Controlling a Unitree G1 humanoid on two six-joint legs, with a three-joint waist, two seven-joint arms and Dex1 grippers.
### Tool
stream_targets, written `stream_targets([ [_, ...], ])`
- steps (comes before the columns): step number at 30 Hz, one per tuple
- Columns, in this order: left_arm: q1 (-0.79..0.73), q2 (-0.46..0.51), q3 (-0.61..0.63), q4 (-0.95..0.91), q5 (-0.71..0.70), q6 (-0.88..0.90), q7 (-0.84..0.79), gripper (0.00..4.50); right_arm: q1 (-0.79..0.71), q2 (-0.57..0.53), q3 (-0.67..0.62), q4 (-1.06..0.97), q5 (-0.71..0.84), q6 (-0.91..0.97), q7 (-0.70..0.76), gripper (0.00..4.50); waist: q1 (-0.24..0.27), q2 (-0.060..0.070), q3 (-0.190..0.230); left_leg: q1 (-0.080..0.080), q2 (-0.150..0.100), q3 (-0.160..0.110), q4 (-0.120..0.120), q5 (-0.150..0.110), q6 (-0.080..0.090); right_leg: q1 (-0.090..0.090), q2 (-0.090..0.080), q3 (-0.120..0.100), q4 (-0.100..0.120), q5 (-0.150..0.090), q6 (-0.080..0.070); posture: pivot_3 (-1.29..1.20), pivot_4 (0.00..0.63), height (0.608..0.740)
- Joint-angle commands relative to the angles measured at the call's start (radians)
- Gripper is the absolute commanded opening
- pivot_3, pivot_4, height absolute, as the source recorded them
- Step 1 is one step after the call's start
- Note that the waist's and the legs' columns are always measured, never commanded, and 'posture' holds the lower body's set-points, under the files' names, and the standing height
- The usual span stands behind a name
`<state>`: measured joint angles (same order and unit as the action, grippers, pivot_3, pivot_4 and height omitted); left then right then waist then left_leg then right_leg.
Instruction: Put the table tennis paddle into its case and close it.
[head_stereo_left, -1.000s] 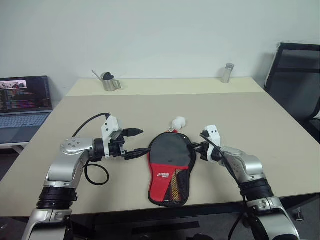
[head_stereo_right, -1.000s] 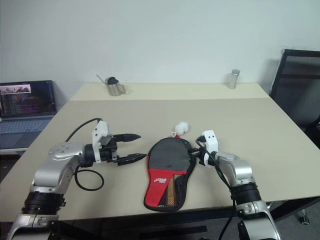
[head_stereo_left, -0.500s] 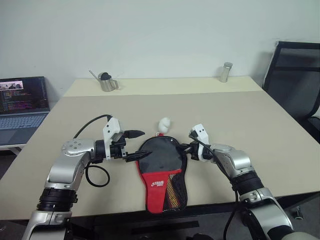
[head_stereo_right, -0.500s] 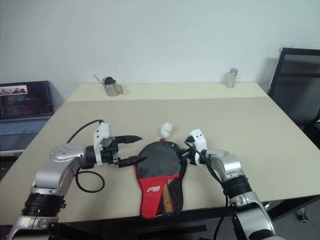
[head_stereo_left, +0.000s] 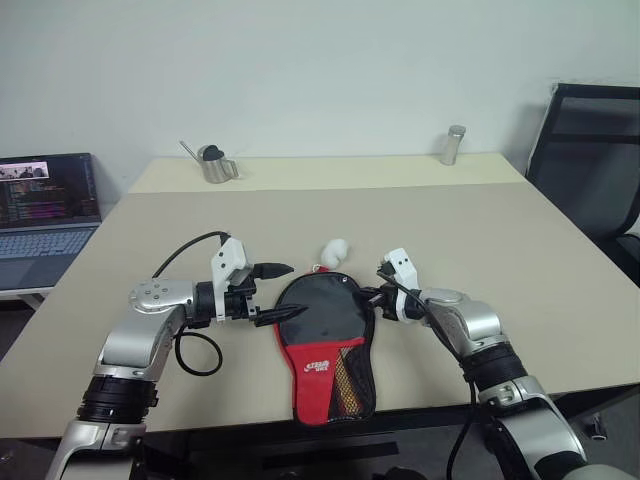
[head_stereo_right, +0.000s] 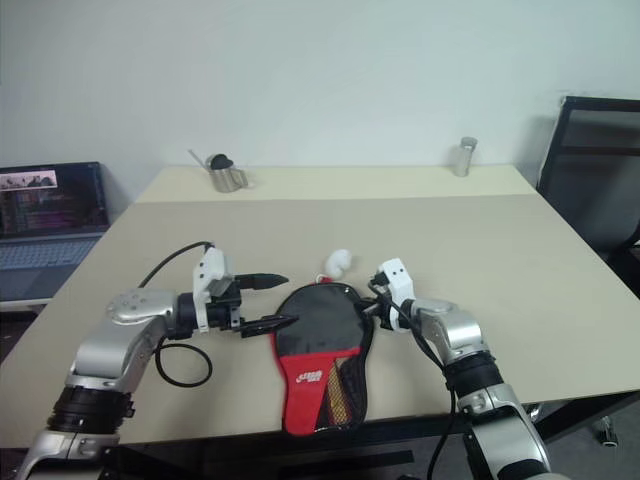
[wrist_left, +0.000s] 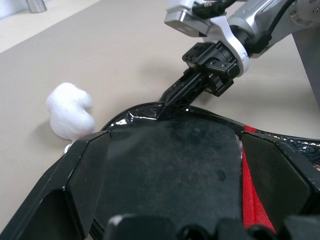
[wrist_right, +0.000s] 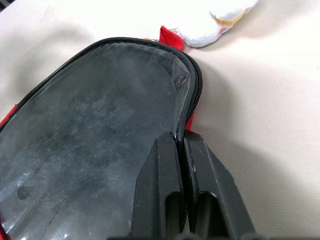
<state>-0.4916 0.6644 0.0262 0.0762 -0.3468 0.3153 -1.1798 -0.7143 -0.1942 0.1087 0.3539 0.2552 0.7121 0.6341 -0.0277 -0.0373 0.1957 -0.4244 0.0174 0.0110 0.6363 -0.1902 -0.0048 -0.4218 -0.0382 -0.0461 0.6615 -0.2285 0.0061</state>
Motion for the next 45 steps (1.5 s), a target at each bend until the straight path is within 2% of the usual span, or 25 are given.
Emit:
stream_targets([
  [1,-0.003,0.000,-0.005,-0.026,0.001,-0.026,0.008,4.50,0.021,0.002,-0.017,-0.075,0.016,0.050,-0.023,1.02,0.001,0.000,0.000,0.000,0.000,0.000,0.000,0.000,0.000,0.000,0.000,0.000,0.000,0.000,0.000,0.00,0.150,0.740],
  [7,0.009,-0.007,-0.023,-0.024,0.005,-0.039,0.016,4.50,0.059,-0.014,-0.063,-0.276,0.089,0.177,-0.035,3.10,0.001,0.000,0.000,0.000,0.000,0.000,-0.001,0.000,0.000,0.000,-0.001,0.000,0.000,0.000,0.000,0.00,0.150,0.740],
  [11,0.017,-0.008,-0.037,0.003,0.020,-0.054,0.009,4.50,0.031,-0.015,-0.117,-0.367,0.140,0.246,-0.064,4.48,0.001,0.000,0.000,0.000,0.000,0.000,-0.001,0.000,0.000,0.000,-0.001,0.000,-0.001,0.000,0.000,0.00,0.150,0.740],
  [18,0.044,-0.020,-0.079,0.060,0.058,-0.105,0.007,4.50,-0.157,0.030,-0.179,-0.167,0.117,0.156,-0.151,4.48,0.000,0.001,0.000,0.000,0.000,0.000,-0.002,0.000,0.000,-0.001,-0.001,0.000,-0.001,0.000,0.000,0.00,0.150,0.740],
  [25,0.083,-0.012,-0.076,0.047,0.057,-0.118,0.012,4.50,-0.367,0.120,-0.155,0.297,0.005,-0.182,-0.194,4.48,-0.001,0.001,0.000,0.000,0.000,0.003,-0.006,0.000,0.000,-0.003,0.000,0.003,-0.002,0.000,-0.001,0.00,0.150,0.740],
  [30,0.125,0.009,-0.058,0.017,0.053,-0.121,0.021,4.50,-0.519,0.201,-0.173,0.667,-0.056,-0.431,-0.277,4.48,-0.005,0.001,0.001,0.000,0.000,0.006,-0.008,0.000,0.000,-0.004,0.000,0.006,-0.003,0.001,-0.002,0.00,0.150,0.740],
  [33,0.145,0.017,-0.050,-0.003,0.050,-0.118,0.029,4.50,-0.569,0.230,-0.175,0.804,-0.091,-0.532,-0.310,4.48,-0.004,0.001,0.001,0.000,0.000,0.006,-0.008,0.000,0.000,-0.004,-0.001,0.005,-0.003,0.003,-0.005,0.00,0.150,0.740],
  [39,0.175,0.028,-0.039,-0.046,0.049,-0.111,0.049,4.50,-0.598,0.278,-0.161,0.933,-0.169,-0.649,-0.391,4.48,-0.002,0.001,0.001,0.000,0.000,0.005,-0.008,0.000,0.000,-0.004,-0.001,0.005,-0.003,0.003,-0.006,0.00,0.150,0.740],
  [45,0.197,0.035,-0.032,-0.092,0.045,-0.096,0.068,4.50,-0.596,0.302,-0.142,0.978,-0.253,-0.671,-0.488,4.48,-0.003,0.001,0.001,0.000,0.001,0.005,-0.008,0.000,0.000,-0.004,-0.001,0.005,-0.003,0.002,-0.007,0.00,0.150,0.740],
])
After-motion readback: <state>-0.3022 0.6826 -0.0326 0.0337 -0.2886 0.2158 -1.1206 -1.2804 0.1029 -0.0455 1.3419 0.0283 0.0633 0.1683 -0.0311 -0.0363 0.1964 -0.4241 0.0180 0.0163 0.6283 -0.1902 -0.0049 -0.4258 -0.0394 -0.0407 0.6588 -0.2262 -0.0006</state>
